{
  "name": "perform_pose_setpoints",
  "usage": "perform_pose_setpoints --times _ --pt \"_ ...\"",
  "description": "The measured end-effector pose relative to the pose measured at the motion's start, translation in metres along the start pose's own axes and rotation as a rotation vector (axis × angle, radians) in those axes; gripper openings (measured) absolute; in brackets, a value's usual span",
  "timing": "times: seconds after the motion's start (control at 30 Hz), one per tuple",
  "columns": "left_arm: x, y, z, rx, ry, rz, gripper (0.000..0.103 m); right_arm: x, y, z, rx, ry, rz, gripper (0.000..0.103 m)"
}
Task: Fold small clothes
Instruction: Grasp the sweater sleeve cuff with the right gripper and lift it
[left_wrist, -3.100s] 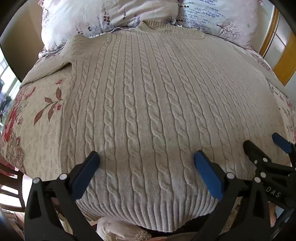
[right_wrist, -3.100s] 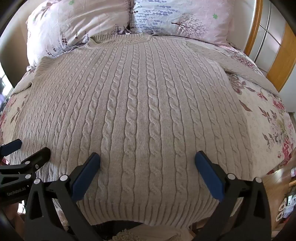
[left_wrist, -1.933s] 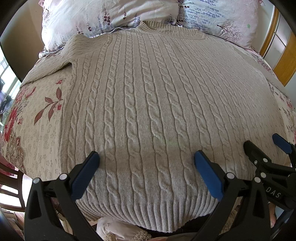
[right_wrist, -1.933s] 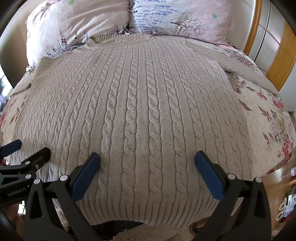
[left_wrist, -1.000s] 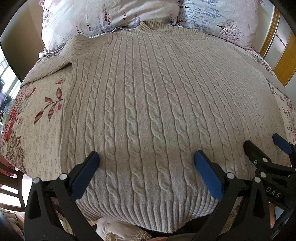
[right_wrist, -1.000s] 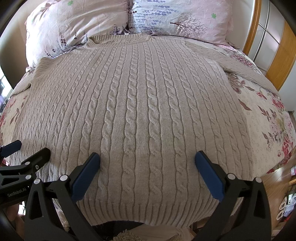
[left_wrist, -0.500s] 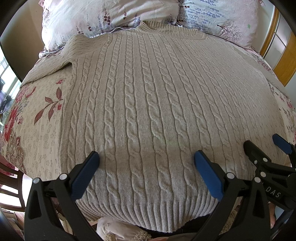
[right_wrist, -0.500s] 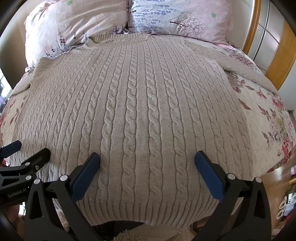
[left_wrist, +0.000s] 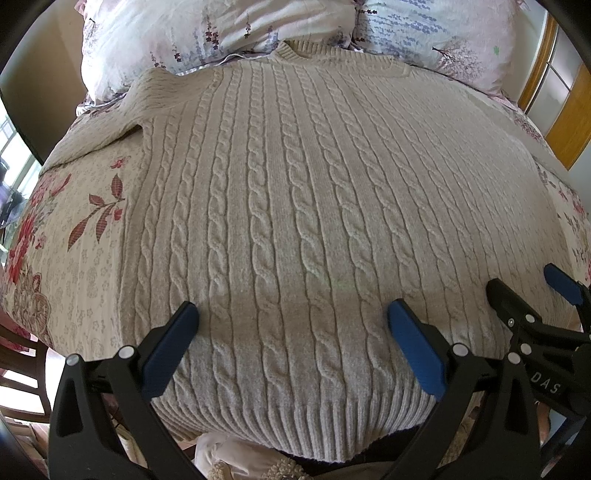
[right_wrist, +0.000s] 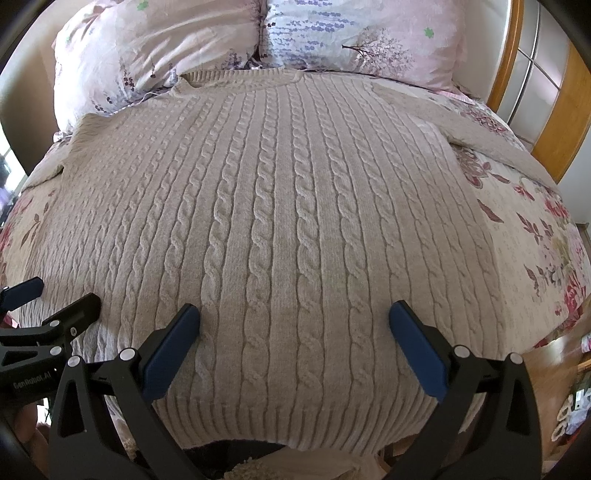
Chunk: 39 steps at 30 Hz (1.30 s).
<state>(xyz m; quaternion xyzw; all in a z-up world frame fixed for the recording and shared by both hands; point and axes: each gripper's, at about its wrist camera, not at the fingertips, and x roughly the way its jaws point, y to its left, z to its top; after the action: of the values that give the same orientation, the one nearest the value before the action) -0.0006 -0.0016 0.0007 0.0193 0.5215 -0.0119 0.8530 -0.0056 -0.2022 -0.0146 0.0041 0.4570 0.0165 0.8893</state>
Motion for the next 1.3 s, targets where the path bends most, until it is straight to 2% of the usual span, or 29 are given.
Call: perform_pose_setpoints --times 0.13,0.33,0.63,0.67,0.77,0.9,1.0,1.03,1.17,1.2,1.3 --pt "-0.001 -0.001 0.000 0.010 -0.003 -0.002 0.101 0.000 -0.001 0.002 -0.024 -0.028 0.015 0.102" --pt "0.003 0.002 0.000 0.030 -0.042 -0.012 0.101 -0.003 -0.006 -0.010 -0.106 -0.138 0.082 0.102" --pt "0.009 0.008 0.017 0.054 -0.095 -0.064 0.101 0.002 -0.017 0.007 -0.104 -0.105 0.144 0.101" --pt "0.009 0.009 0.019 0.054 -0.100 -0.071 0.101 0.003 -0.023 0.012 -0.089 -0.105 0.159 0.096" --pt "0.007 0.014 0.029 0.050 -0.129 -0.088 0.101 -0.002 -0.058 0.040 0.024 -0.127 0.176 0.093" --pt "0.002 0.020 0.046 0.054 -0.187 -0.093 0.101 -0.005 -0.125 0.079 0.203 -0.178 0.144 0.091" --pt "-0.001 0.023 0.058 0.066 -0.212 -0.066 0.101 0.005 -0.171 0.100 0.326 -0.173 0.109 0.083" --pt "-0.003 0.025 0.063 0.069 -0.216 -0.065 0.101 0.013 -0.198 0.106 0.413 -0.168 0.096 0.078" --pt "-0.003 0.036 0.081 0.043 -0.206 -0.128 0.101 0.036 -0.271 0.108 0.677 -0.144 0.072 0.063" --pt "-0.004 0.040 0.086 0.031 -0.205 -0.140 0.101 0.042 -0.289 0.105 0.744 -0.138 0.064 0.062" --pt "-0.005 0.046 0.098 0.019 -0.216 -0.133 0.101 0.055 -0.325 0.097 0.887 -0.129 0.055 0.057"
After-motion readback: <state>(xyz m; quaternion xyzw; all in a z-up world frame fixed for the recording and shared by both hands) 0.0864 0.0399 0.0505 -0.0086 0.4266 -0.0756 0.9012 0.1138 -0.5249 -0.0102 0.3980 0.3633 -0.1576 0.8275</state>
